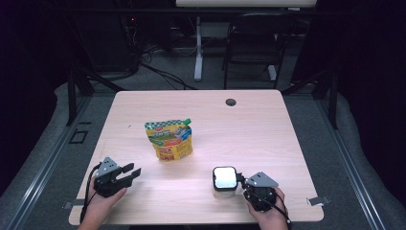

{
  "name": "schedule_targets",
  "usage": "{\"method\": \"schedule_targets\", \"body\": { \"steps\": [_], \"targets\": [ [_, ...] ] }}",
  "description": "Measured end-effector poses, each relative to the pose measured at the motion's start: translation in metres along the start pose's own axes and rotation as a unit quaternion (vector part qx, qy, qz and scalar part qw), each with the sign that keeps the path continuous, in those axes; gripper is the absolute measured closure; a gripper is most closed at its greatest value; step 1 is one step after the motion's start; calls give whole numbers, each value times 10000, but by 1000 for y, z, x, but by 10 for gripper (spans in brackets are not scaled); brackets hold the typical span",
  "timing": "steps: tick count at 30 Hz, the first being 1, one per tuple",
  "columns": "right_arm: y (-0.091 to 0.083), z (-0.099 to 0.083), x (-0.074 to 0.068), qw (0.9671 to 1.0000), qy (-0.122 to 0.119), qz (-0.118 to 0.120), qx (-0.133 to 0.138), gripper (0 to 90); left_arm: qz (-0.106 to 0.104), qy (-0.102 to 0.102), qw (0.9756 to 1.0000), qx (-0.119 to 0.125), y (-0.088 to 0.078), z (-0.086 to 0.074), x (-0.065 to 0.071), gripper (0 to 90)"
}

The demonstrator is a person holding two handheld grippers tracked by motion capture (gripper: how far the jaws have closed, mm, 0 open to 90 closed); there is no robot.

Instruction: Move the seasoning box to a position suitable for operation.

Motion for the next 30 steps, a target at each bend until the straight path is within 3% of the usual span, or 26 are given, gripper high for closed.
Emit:
{"method": "schedule_targets", "body": {
  "steps": [7,17,24,30],
  "targets": [
    [0,4,-12,9994,-330,70,32,805,5,-16,10000,44,0,0,0,599],
    [-1,5,-11,9992,-214,276,185,781,-54,37,10000,16,-2,0,5,602],
    [-22,8,-4,9989,-256,282,255,731,-93,67,9999,-59,-3,0,9,604],
    [-33,18,9,9990,10,284,351,726,-75,62,10000,-12,-3,1,11,607]
  ]
}}
Point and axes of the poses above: each handheld gripper's, and its own axes: y roughly forward along the jaws, z roughly out of its top, x roughly to its right, the point moved 5 cm from there along y, roughly forward along the jaws, and after that the axes turned 11 degrees about -y, right-handed, at the moved point
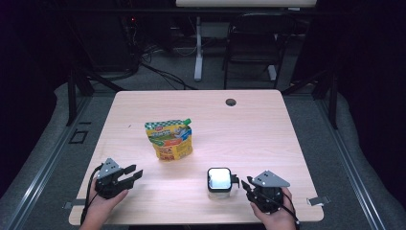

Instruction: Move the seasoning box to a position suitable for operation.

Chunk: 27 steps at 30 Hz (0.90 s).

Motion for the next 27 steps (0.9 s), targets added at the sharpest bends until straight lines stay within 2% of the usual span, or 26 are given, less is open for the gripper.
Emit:
{"method": "schedule_targets", "body": {
  "steps": [1,6,8,13,20,24,27],
  "targets": [
    [1,2,2,9999,50,-21,94,724,-6,4,10000,-28,0,0,1,608],
    [5,16,14,9993,338,-12,165,718,-4,51,9999,-119,3,-2,2,627],
    [9,21,16,9990,373,-107,224,722,-15,52,9999,-113,3,-3,1,628],
    [14,27,15,9980,578,13,252,735,-16,48,9999,-133,3,-4,1,627],
    [9,24,12,9981,561,17,257,767,-46,57,9999,-120,2,-3,4,632],
    [4,24,11,9981,544,20,290,797,-7,213,9997,-92,0,1,8,648],
    [3,24,10,9982,524,31,274,799,-115,214,9997,-95,-1,4,16,663]
  ]
}}
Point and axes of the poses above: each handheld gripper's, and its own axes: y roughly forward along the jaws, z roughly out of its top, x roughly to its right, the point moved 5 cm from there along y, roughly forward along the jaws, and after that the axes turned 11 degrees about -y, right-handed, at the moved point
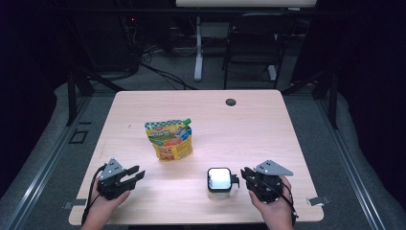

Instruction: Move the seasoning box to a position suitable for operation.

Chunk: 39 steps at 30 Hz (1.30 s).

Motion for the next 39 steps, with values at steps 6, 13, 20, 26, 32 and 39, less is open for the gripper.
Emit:
{"method": "schedule_targets", "body": {
  "steps": [6,13,20,26,32,39],
  "targets": [
    [5,0,-4,9999,116,109,-49,779,-287,204,9993,-127,5,5,21,709],
    [9,0,-13,9996,158,211,-133,779,-505,644,9952,-534,16,6,51,766],
    [11,0,-14,9997,134,158,-153,784,-811,602,9932,-581,29,14,72,792],
    [12,0,-15,9996,152,202,-147,791,-921,686,9918,-563,37,22,87,803],
    [12,-1,-15,9996,150,214,-143,816,-1019,721,9906,-555,45,28,100,816],
    [12,-1,-17,9996,145,224,-113,843,-1167,756,9887,-553,51,31,115,842]
  ]
}}
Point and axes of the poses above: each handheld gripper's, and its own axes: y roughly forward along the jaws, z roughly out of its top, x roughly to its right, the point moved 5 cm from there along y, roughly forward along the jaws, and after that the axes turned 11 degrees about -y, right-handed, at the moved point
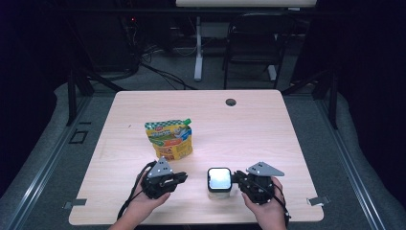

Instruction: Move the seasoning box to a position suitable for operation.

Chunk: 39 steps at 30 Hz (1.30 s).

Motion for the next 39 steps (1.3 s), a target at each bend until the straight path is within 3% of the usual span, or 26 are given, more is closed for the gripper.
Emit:
{"method": "schedule_targets", "body": {
  "steps": [12,23,39],
  "targets": [
    [0,-1,-1,10000,29,-4,42,858,-243,37,9997,-91,14,1,17,900],
    [-1,-2,-1,9999,96,36,110,855,-431,131,9985,-308,29,-3,31,900],
    [-1,-3,-1,9999,92,41,136,849,-569,122,9975,-404,42,-9,38,900]
  ]
}}
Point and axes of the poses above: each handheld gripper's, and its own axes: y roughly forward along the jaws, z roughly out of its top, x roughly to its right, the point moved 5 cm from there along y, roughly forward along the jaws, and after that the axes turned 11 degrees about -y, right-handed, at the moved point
